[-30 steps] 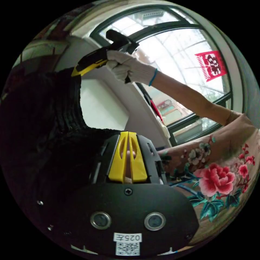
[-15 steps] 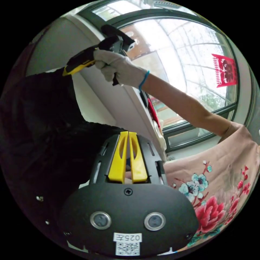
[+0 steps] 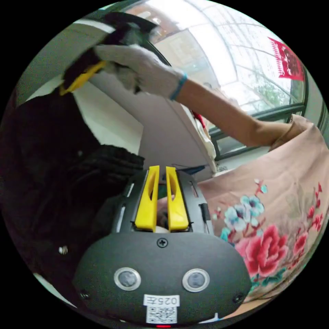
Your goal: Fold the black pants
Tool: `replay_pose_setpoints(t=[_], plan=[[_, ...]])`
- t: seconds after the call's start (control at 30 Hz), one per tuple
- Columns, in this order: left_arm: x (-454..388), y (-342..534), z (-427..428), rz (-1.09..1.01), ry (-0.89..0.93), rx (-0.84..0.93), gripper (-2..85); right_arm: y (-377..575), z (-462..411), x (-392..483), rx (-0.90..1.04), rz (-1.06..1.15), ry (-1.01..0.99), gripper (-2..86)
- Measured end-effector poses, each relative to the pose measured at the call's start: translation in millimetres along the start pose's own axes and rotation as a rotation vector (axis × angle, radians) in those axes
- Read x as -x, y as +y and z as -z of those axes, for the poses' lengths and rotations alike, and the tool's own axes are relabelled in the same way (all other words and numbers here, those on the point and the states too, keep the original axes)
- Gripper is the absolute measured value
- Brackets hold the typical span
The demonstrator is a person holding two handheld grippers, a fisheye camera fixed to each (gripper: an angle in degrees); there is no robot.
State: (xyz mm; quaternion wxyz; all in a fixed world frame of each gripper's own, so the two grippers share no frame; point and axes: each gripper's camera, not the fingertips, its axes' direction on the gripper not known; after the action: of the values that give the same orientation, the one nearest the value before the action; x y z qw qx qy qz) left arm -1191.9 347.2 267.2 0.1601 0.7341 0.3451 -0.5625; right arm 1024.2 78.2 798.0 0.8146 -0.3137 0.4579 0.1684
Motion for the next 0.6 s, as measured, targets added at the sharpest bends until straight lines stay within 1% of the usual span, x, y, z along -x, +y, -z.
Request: replay_pose_setpoints(t=[0.07, 0.1, 0.17, 0.2, 0.23, 0.27, 0.3, 0.37, 0.4, 0.47, 0.5, 0.57, 0.6], plan=[[2.6, 49.9, 55.7, 0.110, -0.064, -0.155, 4.4, 25.6, 5.5, 5.5, -0.055, 0.050, -0.140, 12.2], [3.8, 65.5, 69.5, 0.154, -0.081, -0.200, 4.7, 31.9, 3.1, 7.2, -0.056, 0.059, -0.184, 12.7], [5.7, 142.1, 123.6, 0.351, -0.144, -0.414, 5.4, 55.7, -18.9, 16.0, -0.040, 0.073, -0.367, 12.6], [5.5, 165.4, 136.5, 0.417, -0.165, -0.474, 5.5, 60.8, -26.7, 20.1, -0.029, 0.084, -0.410, 12.4], [3.0, 215.1, 160.1, 0.552, -0.189, -0.594, 5.5, 69.8, -43.8, 30.0, -0.001, 0.088, -0.472, 12.2], [-4.6, 267.4, 180.2, 0.678, -0.226, -0.717, 5.4, 76.7, -61.5, 44.9, 0.036, 0.108, -0.510, 12.1], [-10.6, 293.9, 188.7, 0.740, -0.256, -0.778, 5.4, 79.4, -70.4, 53.6, 0.055, 0.118, -0.524, 12.1], [-41.4, 391.2, 211.5, 0.939, -0.377, -0.981, 5.4, 83.0, -103.8, 96.0, 0.138, 0.182, -0.558, 12.2], [-48.4, 411.8, 214.7, 0.986, -0.403, -1.013, 5.4, 82.3, -111.8, 107.7, 0.156, 0.202, -0.561, 12.2], [-71.6, 486.3, 221.7, 1.161, -0.483, -1.085, 5.4, 73.6, -141.1, 154.4, 0.216, 0.279, -0.566, 12.8], [-76.0, 502.4, 222.3, 1.197, -0.492, -1.098, 5.4, 70.5, -147.6, 165.8, 0.226, 0.294, -0.566, 12.9], [-88.4, 554.1, 225.4, 1.294, -0.505, -1.078, 5.6, 59.6, -169.7, 212.4, 0.262, 0.366, -0.574, 13.3], [-92.1, 563.6, 226.8, 1.301, -0.523, -1.066, 5.6, 58.1, -173.3, 224.9, 0.262, 0.395, -0.566, 13.3]])
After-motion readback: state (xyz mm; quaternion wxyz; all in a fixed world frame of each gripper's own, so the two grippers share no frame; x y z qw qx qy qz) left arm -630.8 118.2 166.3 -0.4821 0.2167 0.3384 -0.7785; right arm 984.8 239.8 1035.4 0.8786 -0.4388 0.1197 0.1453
